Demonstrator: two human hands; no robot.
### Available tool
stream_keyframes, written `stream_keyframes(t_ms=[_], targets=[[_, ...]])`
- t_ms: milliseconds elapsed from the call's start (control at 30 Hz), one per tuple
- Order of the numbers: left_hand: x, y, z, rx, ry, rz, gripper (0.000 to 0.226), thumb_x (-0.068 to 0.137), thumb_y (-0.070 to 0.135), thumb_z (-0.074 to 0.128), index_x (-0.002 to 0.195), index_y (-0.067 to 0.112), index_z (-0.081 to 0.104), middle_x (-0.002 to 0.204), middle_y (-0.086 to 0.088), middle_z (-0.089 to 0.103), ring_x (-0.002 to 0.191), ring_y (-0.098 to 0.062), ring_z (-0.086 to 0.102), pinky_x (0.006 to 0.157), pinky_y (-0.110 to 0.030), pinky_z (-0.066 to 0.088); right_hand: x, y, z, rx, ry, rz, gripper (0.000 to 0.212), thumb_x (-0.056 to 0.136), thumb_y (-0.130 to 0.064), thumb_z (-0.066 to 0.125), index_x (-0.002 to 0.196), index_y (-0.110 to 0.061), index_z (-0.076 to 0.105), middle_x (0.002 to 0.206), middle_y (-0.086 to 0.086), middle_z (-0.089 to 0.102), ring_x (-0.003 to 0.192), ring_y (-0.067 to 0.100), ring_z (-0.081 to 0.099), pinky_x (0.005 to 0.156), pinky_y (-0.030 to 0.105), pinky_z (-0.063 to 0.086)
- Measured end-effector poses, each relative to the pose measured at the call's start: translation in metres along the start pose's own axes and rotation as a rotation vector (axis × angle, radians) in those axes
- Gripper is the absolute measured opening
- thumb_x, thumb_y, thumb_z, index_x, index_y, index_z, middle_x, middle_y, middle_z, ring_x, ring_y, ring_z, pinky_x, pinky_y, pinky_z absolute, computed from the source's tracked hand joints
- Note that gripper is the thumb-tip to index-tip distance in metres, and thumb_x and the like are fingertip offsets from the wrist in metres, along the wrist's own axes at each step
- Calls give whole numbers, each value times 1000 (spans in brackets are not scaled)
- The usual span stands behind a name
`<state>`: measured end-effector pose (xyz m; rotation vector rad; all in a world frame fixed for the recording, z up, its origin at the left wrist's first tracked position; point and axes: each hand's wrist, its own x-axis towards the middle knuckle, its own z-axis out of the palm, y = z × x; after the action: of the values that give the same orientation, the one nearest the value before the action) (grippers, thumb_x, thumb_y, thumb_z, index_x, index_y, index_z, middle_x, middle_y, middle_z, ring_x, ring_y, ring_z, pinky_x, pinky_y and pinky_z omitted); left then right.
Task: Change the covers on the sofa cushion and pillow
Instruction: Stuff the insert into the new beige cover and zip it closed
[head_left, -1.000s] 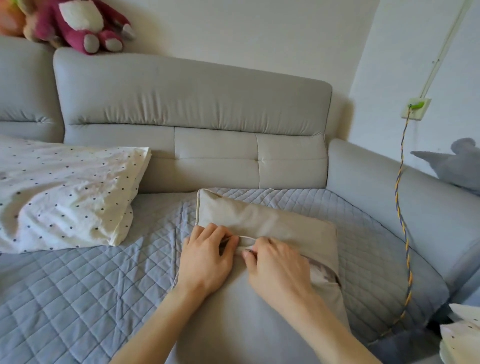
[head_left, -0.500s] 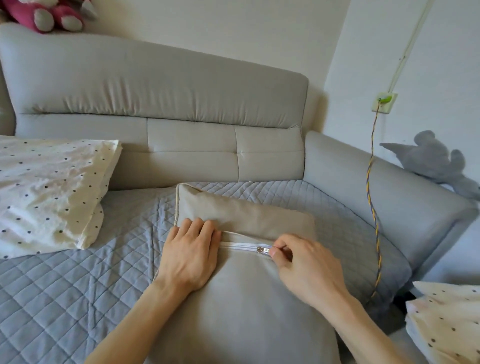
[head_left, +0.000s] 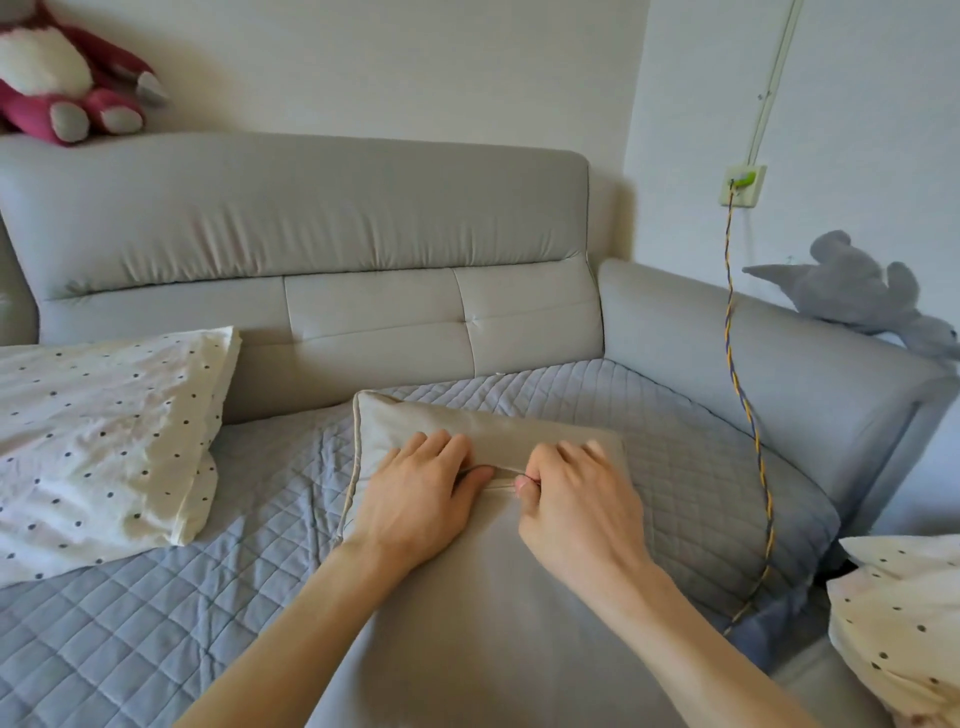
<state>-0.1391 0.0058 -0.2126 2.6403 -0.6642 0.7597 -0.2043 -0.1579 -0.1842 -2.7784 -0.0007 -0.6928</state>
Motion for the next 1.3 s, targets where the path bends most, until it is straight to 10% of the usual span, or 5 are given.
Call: stream_keyframes(t_ms=[200,567,1000,1300], targets=[[7,2,6,-385,-57,-224,29,92,44,56,73,25,45,71,10,56,78,-15,52,67,-35,46,10,-27,2,20,-131,115,28,100,-39,43,107,-18,61,108,4,68,106,29,60,67,34,32],[-31,-56,0,-88,-25,-226,27,94,56,44,85,31,49,81,13,52,89,-18,54,68,-34,44,-10,75,-20,235,-131,308,22,99,-41,51,86,-24,59,77,-9,66,85,23,62,64,32,34],[46,60,23,238,89,539,26,91,37,47,79,22,65,76,3,59,64,-23,58,50,-31,47,-29,75,15,360,204,300,8,95,-27,59,90,-23,62,88,-8,67,90,19,62,76,35,42],[37,87,49,224,177,482,34,94,39,43,71,20,61,73,5,55,60,-20,56,37,-27,33,-20,124,32,345,-190,639,20,90,-50,55,83,-32,58,94,-5,70,97,24,63,77,36,51]])
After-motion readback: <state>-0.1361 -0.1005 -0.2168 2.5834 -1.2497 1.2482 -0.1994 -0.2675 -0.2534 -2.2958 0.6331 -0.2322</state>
